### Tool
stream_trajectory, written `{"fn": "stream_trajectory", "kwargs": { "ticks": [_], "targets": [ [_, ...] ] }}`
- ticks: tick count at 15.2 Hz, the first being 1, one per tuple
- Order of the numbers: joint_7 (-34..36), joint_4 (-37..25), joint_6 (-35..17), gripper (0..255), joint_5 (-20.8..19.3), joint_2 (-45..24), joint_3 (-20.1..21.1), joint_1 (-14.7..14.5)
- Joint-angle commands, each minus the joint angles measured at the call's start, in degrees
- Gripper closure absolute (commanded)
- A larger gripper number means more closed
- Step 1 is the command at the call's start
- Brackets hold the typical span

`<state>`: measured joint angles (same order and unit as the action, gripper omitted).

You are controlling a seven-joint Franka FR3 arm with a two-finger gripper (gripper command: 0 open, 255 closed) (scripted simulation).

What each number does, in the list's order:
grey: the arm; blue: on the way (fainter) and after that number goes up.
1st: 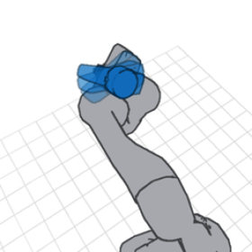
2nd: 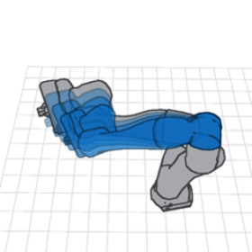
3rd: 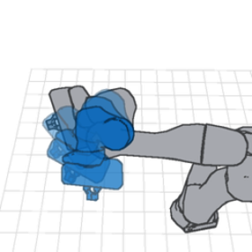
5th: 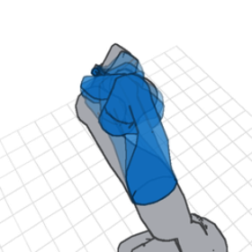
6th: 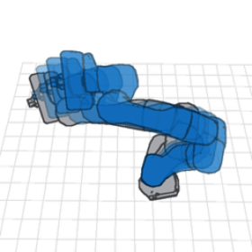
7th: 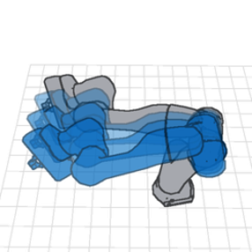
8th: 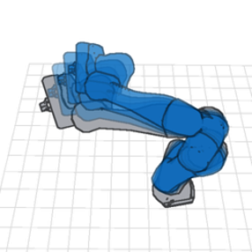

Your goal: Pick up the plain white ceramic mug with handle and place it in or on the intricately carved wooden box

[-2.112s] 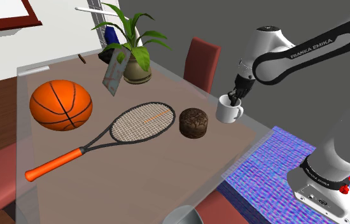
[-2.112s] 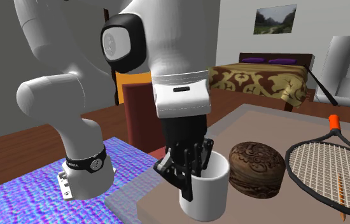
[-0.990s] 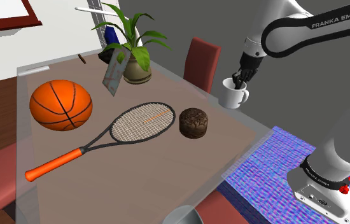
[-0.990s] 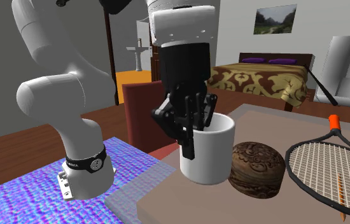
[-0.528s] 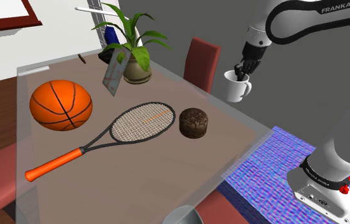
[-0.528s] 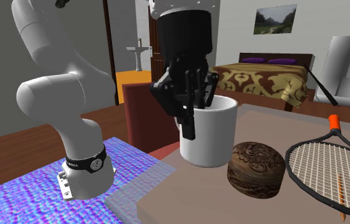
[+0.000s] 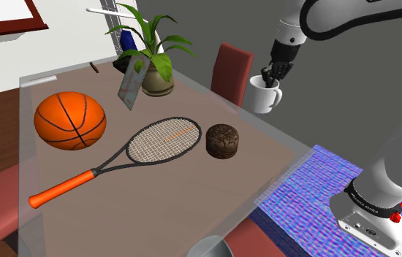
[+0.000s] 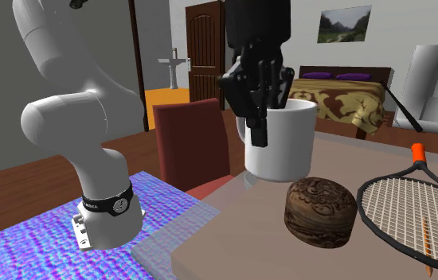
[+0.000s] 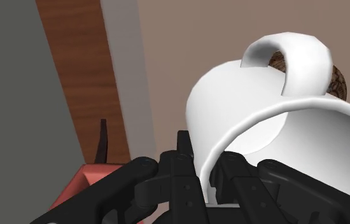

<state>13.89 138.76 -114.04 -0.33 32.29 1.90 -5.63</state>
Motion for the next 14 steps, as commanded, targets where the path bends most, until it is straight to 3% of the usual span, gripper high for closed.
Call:
{"fn": "stream_trajectory", "kwargs": {
  "ticks": [1, 9, 14],
  "targets": [
    [2.77, -2.13, -0.04, 255, 0.76, -2.19, 2.20, -0.96],
    [13.69, -13.50, 0.88, 255, 1.49, -12.74, 10.55, -3.79],
    [13.91, -10.10, -3.02, 255, 1.44, -13.24, 10.74, -3.85]
  ]
}}
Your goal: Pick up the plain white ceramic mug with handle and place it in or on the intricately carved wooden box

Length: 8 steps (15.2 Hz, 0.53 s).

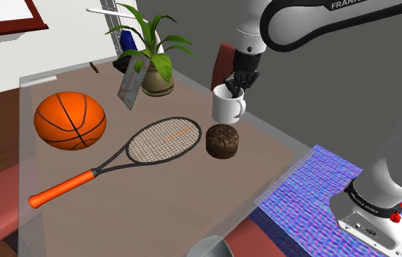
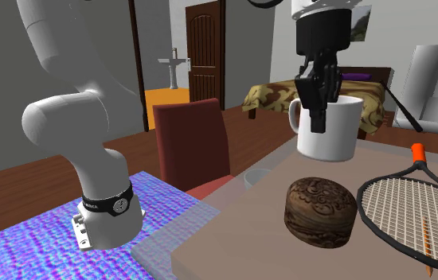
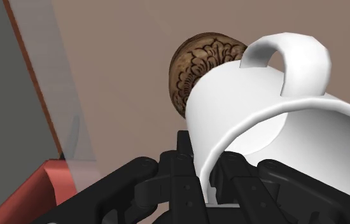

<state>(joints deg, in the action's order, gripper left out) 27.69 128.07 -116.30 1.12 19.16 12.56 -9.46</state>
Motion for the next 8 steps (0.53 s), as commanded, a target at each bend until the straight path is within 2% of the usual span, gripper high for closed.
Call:
{"fn": "stream_trajectory", "kwargs": {
  "ticks": [1, 8],
  "targets": [
    [0.16, 1.24, -1.55, 255, -0.02, -0.25, 0.13, -0.03],
    [0.58, 5.46, -7.11, 255, -0.23, -1.62, 0.48, -0.03]
  ]
}}
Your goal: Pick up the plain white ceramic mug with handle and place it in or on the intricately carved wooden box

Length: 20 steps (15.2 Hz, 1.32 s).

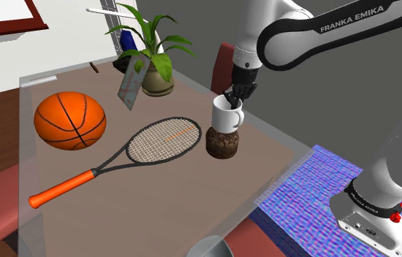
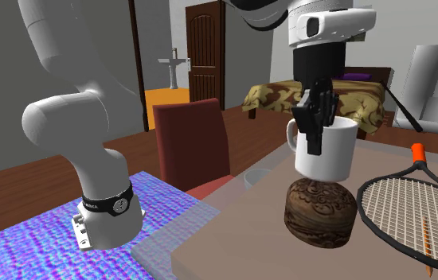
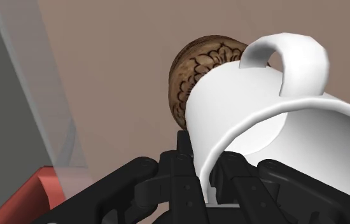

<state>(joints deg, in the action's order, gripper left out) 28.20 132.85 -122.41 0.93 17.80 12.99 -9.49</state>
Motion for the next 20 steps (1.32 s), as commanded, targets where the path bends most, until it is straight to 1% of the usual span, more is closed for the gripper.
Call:
{"fn": "stream_trajectory", "kwargs": {
  "ticks": [1, 4, 12, 13, 18, 20],
  "targets": [
    [0.14, 1.25, -1.81, 255, -0.09, -0.51, 0.11, 0.02],
    [0.39, 2.89, -4.29, 255, -0.26, -1.37, 0.28, 0.05],
    [0.39, 2.89, -4.29, 255, -0.26, -1.37, 0.28, 0.05],
    [0.39, 2.88, -4.28, 0, -0.26, -1.38, 0.28, 0.05],
    [0.39, 2.88, -4.28, 0, -0.27, -1.38, 0.28, 0.05],
    [0.07, 0.72, -0.25, 0, 0.14, 0.53, 0.05, -0.11]
  ]
}}
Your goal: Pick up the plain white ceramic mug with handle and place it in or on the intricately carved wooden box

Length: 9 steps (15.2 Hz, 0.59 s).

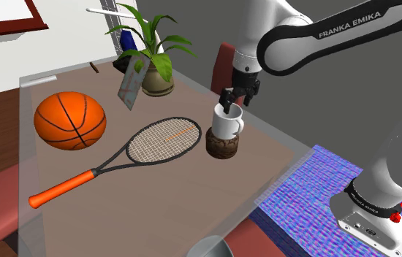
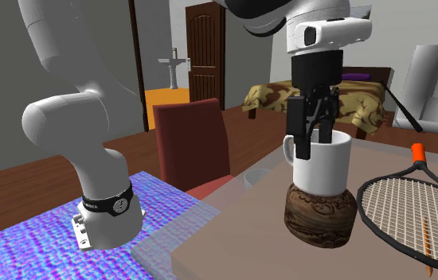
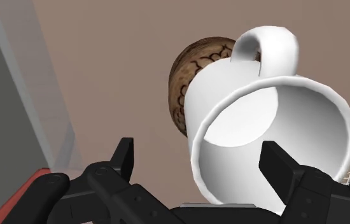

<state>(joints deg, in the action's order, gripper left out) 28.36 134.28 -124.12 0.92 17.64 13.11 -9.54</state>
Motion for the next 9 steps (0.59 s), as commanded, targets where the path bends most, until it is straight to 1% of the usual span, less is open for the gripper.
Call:
{"fn": "stream_trajectory", "kwargs": {
  "ticks": [1, 2, 9],
  "targets": [
    [-0.22, -1.91, 3.46, 0, 0.30, 1.51, -0.18, -0.13],
    [-0.31, -2.91, 5.04, 0, 0.40, 2.10, -0.27, -0.18],
    [-0.31, -2.91, 5.04, 0, 0.40, 2.10, -0.27, -0.18]
  ]
}}
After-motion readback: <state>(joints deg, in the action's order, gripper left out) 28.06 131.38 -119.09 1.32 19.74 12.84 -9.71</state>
